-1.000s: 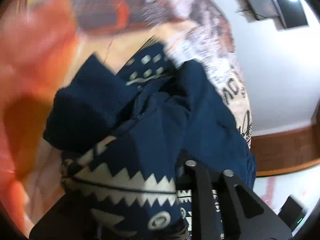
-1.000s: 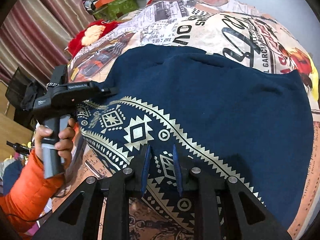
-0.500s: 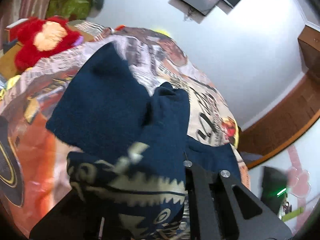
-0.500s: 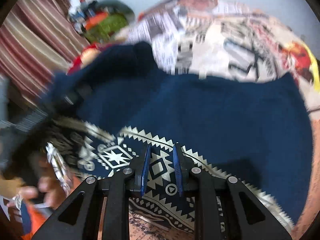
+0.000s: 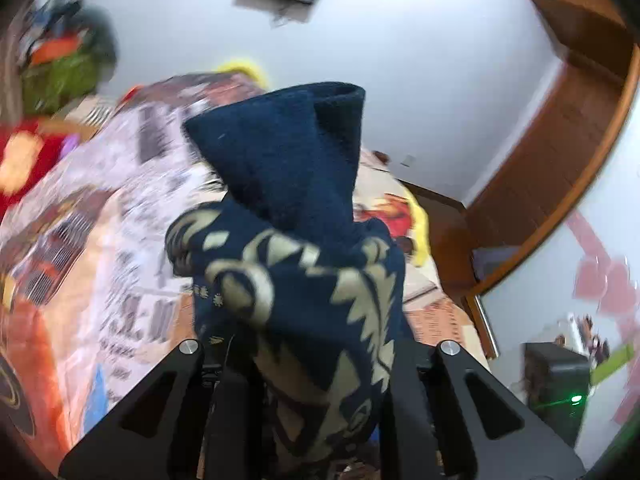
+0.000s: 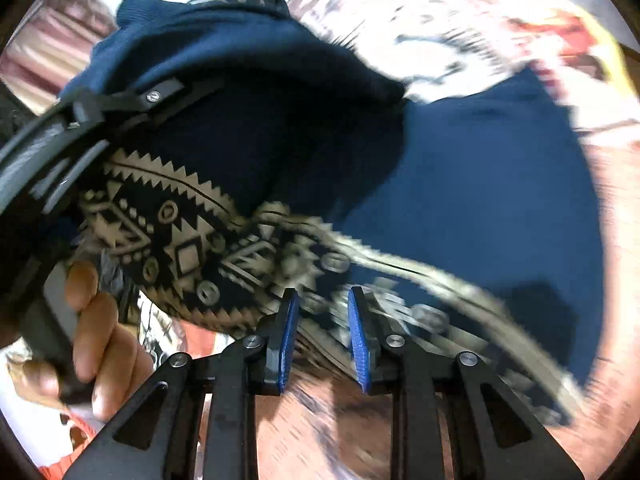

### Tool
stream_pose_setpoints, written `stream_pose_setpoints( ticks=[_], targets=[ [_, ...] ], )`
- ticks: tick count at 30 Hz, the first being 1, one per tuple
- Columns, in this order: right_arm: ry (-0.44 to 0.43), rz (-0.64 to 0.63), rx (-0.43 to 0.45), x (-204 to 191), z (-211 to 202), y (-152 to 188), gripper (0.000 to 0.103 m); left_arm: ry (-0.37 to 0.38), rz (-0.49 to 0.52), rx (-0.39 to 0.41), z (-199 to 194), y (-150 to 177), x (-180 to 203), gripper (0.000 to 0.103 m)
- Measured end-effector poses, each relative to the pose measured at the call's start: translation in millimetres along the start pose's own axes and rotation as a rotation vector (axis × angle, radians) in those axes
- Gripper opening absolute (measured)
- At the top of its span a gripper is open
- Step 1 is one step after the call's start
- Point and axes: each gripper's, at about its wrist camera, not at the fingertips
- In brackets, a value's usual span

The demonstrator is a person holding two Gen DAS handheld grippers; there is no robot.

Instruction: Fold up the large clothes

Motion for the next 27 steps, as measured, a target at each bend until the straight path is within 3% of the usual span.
stream_pose_setpoints(
  ticks=[4, 9, 14, 20, 23, 26, 27],
  targets=[
    [0.090, 0.051, 0.114, 44, -62, 19, 0.022, 0.045, 0.122, -0.019, 13, 10, 56, 0.012],
    [0.150, 0.135, 0.188, 84, -113, 47, 0.022, 0.095, 0.267, -0.160, 42, 60, 99, 0.012],
    [0.167, 0.160, 0.228, 98, -140, 69, 0.022, 0.088, 0.349, -0.332, 66, 104, 104, 0.012],
    [0.160, 0.149, 0.277, 96, -150, 75, 0.022, 0.086, 0.461, -0.364, 52, 121, 106, 0.014],
    [0.146, 0.139, 0.299, 95, -157, 72, 0.022, 0.091, 0.447, -0.369, 39, 122, 103, 0.021],
    [0.138, 0.113, 0.333, 84, -169, 71, 0.022, 0.143, 0.402, -0.394, 23, 116, 101, 0.040],
    [0.137, 0.103, 0.345, 81, -173, 72, 0.022, 0.162, 0.393, -0.398, 18, 113, 99, 0.052]
  ],
)
Point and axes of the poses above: each gripper's, at about its wrist camera, not at the fingertips, and z roughly the way its jaws point, x to its right, y to its underside, and after that the axes turned 5 degrees about z, right-handed
